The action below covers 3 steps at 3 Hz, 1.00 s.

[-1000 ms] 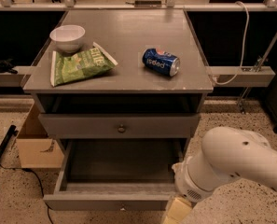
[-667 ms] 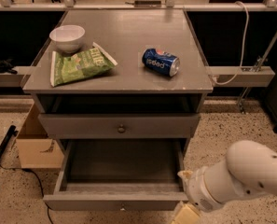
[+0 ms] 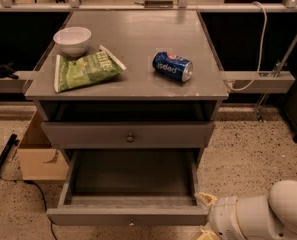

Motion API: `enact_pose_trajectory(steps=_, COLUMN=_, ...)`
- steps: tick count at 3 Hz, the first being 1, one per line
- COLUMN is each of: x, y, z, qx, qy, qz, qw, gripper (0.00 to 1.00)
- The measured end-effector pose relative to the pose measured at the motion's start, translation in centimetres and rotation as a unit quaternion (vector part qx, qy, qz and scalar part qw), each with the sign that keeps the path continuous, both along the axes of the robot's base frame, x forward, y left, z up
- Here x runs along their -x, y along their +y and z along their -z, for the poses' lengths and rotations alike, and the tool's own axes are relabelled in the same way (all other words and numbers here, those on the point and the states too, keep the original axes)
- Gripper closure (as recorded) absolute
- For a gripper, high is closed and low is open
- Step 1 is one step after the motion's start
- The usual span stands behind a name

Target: Close middle drawer

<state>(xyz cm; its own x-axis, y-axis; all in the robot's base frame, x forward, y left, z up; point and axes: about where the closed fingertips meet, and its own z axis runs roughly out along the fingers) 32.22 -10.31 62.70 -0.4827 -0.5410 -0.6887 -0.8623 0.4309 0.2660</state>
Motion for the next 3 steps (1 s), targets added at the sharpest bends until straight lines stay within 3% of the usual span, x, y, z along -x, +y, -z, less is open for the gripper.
enact_pose_trajectory(steps=2, x=0.1, y=0.4, z=0.8, qx=-0.007, qy=-0.001, qz=0.01, qw=0.9999, gripper=0.0)
enact_pose_trajectory(steps=3, x=-0.3, y=1.4, z=2.8, qx=-0.01, qy=-0.004, qz=0.019, qw=0.9998, gripper=0.0)
